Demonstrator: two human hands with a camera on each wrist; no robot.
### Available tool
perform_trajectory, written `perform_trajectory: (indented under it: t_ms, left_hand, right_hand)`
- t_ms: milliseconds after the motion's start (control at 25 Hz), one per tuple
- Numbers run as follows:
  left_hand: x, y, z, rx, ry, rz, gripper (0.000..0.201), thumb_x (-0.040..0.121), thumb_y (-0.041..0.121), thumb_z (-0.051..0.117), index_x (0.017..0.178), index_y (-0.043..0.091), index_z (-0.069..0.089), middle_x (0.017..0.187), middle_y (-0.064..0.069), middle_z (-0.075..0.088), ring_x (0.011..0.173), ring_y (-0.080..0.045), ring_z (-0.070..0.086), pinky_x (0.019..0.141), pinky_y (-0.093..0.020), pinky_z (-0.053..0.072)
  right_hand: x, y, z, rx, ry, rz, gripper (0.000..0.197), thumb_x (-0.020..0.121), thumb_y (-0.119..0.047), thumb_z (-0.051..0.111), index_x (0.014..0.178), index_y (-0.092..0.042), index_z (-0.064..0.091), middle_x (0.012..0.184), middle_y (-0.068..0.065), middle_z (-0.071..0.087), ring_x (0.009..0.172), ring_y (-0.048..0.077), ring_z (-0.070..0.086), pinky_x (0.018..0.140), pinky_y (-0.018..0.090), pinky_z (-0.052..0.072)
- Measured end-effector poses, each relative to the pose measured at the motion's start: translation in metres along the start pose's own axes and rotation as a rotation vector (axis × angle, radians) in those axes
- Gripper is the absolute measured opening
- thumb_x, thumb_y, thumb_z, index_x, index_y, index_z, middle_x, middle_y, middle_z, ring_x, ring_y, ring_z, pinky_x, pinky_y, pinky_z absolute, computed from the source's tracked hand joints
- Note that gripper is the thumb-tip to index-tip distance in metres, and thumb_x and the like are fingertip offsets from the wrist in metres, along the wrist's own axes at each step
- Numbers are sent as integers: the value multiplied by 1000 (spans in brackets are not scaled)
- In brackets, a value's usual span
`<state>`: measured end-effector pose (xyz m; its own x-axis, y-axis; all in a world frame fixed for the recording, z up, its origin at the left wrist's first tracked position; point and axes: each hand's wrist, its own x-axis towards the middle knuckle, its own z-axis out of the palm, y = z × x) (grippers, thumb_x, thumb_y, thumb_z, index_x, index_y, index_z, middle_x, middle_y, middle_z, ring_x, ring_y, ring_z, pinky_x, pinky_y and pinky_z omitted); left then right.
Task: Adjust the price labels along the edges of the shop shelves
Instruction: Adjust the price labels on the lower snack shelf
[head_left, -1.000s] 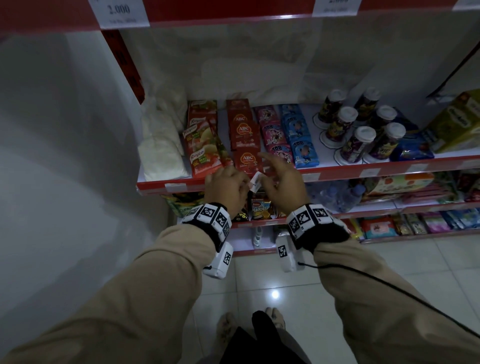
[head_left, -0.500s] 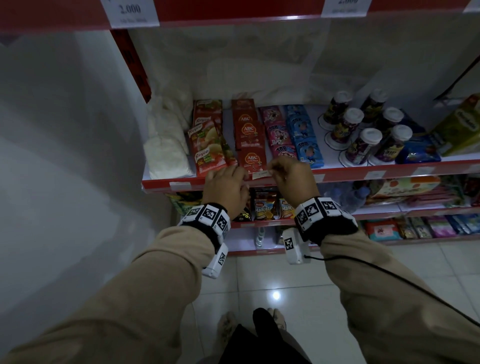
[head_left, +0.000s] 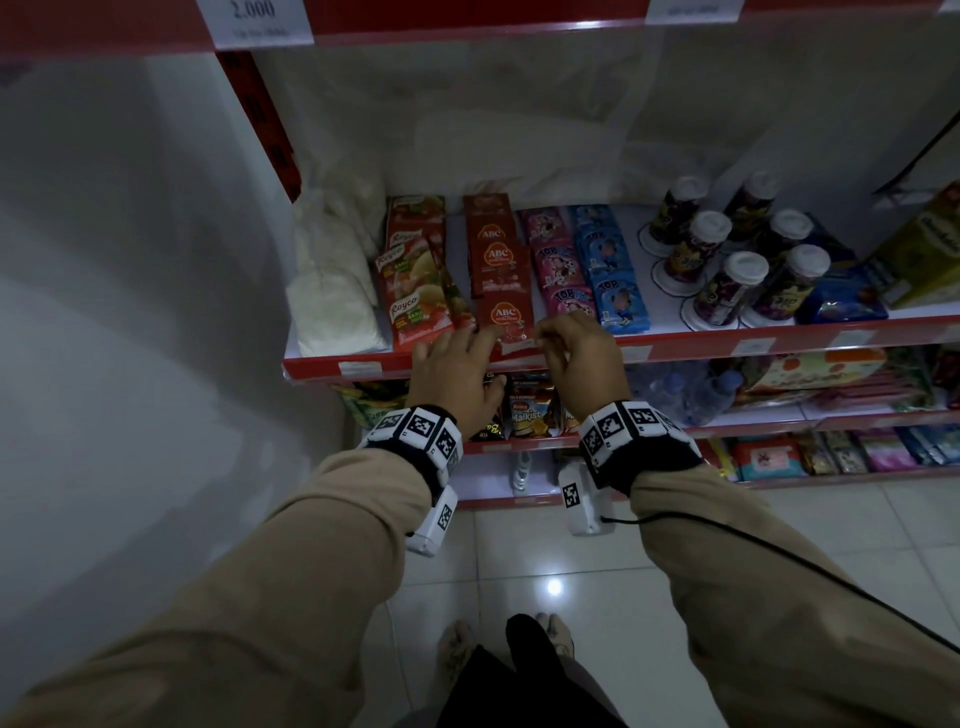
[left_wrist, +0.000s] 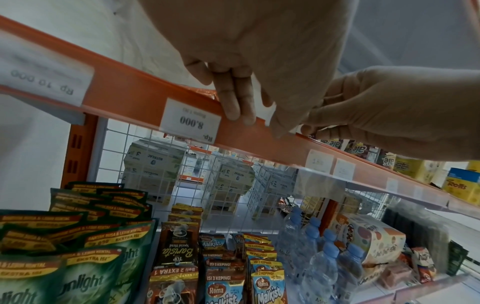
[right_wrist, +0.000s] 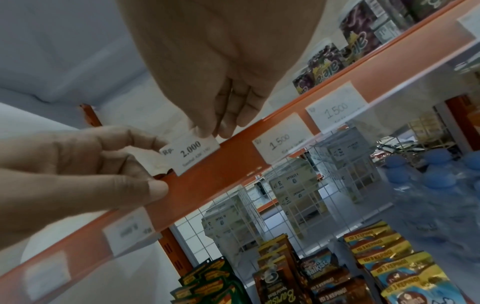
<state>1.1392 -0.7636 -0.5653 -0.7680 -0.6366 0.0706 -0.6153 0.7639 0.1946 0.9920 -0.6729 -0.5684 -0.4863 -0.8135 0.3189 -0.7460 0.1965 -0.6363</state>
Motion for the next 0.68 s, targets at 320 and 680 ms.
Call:
perform_trajectory:
  t_ms: [320,680]
  left_hand:
    - [2,1,-1,57,-15,13,35,90,36,50,124,27,53,120,-3,49,115,-25,42,92,-41,27]
    - [0,2,-2,140,-30,36,36,91,37,47,125,27,51,126,-6,46,117,-27,40,92,-41,28]
  right_hand:
    - [-8,3,3,-237,-133,-72,20,78,-7,63,98,-6,66,100,16,58,96,34,51,76,40,46]
    - [-6,2,5,-448,-175,-105,14,82,-4,62,95,-7,66,96,15,59,93,34,51,68,43,48]
